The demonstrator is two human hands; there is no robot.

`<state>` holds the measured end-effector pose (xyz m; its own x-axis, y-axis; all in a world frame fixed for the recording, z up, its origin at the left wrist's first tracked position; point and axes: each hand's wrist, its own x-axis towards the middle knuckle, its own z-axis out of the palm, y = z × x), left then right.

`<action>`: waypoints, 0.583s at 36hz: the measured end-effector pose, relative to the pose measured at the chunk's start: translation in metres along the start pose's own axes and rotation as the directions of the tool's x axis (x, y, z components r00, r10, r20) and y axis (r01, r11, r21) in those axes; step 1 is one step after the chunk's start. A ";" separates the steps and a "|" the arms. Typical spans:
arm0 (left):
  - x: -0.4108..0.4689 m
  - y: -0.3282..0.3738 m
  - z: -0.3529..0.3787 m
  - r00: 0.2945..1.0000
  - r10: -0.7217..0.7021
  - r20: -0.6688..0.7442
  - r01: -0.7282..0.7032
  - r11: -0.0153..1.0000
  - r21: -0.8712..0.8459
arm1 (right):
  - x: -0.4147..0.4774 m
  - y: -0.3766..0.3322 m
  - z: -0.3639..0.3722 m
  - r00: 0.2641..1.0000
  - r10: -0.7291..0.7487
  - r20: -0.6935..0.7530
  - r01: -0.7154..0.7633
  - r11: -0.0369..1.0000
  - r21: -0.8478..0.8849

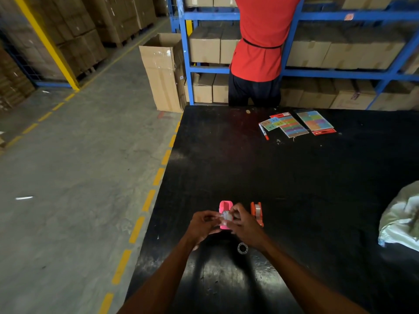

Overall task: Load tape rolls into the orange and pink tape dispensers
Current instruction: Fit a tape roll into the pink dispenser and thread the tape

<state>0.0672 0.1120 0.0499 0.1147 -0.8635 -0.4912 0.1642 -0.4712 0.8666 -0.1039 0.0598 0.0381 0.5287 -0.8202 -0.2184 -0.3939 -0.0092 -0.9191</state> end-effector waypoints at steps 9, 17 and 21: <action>0.005 -0.006 -0.004 1.000 -0.013 0.009 0.013 1.000 0.027 | 0.006 0.009 -0.002 0.996 0.003 -0.086 -0.013 0.993 -0.121; 0.004 0.001 -0.008 1.000 -0.012 0.005 0.012 1.000 0.020 | 0.019 0.015 -0.011 0.992 -0.072 -0.104 0.034 0.942 -0.334; 0.004 0.003 -0.006 0.999 -0.005 0.032 0.004 0.999 0.036 | 0.022 0.013 -0.010 0.989 -0.105 -0.107 0.066 0.946 -0.317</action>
<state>0.0739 0.1081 0.0505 0.0822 -0.8663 -0.4927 0.1294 -0.4809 0.8672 -0.1048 0.0362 0.0244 0.4836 -0.8712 -0.0842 -0.5763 -0.2446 -0.7798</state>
